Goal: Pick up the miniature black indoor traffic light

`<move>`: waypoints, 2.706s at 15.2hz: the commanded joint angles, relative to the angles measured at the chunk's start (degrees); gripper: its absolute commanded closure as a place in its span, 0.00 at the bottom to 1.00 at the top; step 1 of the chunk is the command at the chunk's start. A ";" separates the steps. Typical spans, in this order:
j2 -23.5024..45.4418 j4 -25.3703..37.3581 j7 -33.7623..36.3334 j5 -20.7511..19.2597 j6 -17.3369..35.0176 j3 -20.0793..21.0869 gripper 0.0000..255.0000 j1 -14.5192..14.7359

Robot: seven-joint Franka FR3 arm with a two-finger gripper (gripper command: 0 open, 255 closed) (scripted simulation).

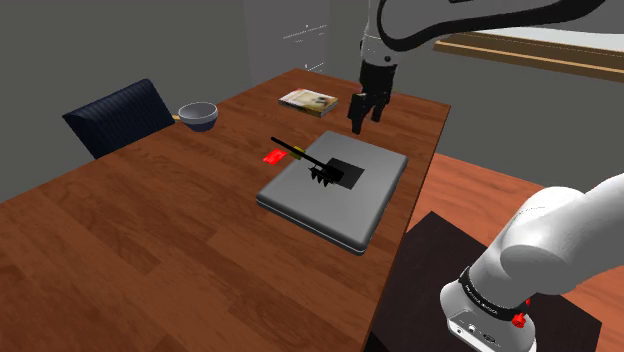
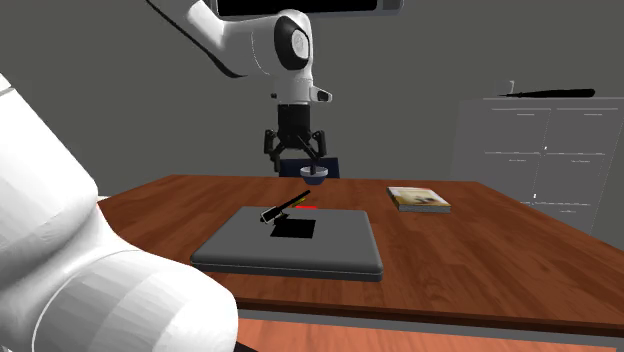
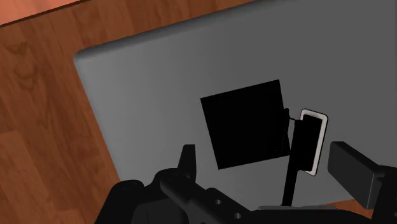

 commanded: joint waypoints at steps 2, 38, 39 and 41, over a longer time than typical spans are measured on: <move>7.50 4.28 1.86 -0.50 2.14 1.58 0.00 0.50; 38.87 26.32 9.65 -6.17 6.00 5.32 1.00 3.75; 38.63 26.78 9.59 -6.11 5.30 5.34 1.00 3.75; 38.19 27.75 9.48 -6.02 3.91 5.36 1.00 3.75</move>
